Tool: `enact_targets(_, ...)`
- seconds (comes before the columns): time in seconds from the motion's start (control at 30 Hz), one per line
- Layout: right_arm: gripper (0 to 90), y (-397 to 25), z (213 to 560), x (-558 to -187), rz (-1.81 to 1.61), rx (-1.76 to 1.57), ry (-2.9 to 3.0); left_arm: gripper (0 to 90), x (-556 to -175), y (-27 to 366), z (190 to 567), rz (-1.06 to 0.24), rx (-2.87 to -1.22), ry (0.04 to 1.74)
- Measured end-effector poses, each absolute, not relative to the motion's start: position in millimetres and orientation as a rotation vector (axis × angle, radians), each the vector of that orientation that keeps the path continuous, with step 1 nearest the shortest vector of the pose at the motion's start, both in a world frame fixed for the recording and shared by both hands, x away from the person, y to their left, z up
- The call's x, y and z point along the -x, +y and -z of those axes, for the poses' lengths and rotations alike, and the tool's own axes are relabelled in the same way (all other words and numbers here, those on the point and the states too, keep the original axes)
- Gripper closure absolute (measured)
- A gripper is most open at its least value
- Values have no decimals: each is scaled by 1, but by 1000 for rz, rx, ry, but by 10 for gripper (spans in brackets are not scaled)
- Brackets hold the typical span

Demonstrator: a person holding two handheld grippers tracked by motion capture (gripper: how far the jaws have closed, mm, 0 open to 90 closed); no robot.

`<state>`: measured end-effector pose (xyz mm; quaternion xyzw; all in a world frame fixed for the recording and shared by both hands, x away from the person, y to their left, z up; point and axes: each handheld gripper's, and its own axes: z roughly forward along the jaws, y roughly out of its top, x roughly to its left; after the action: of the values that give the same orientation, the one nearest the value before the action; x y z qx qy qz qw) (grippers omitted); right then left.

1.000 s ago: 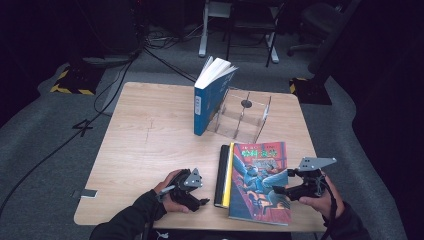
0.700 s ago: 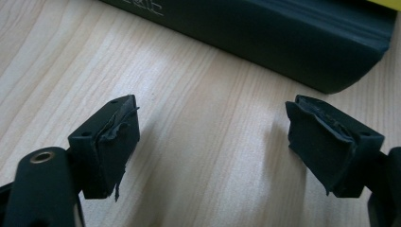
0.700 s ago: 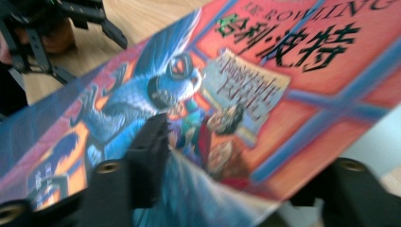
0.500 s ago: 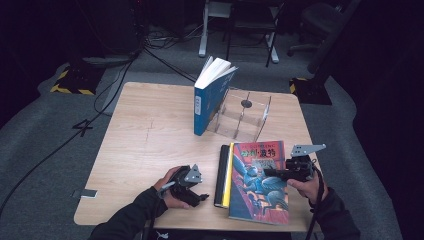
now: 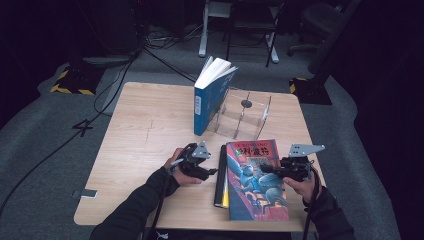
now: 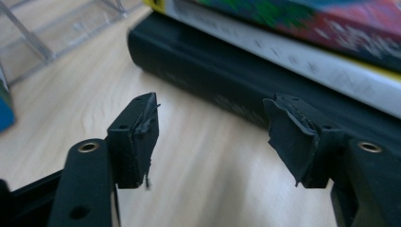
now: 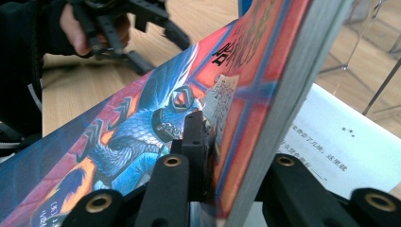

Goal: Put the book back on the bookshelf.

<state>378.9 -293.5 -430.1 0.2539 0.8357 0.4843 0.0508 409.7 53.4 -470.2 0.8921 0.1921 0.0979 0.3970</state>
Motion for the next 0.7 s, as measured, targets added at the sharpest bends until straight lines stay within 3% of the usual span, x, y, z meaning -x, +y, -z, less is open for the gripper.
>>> enact_targets(0.27,782,-292,423,-373,-1500,-707,2492,482,-429,40,459,-257,-2190,484)
enact_targets(0.33,785,-291,420,-371,-1504,-689,2486,568,-431,36,461,-242,-2184,454)
enact_targets(0.7,790,-288,410,-368,-1540,-653,2448,600,-438,34,454,-234,-2118,470)
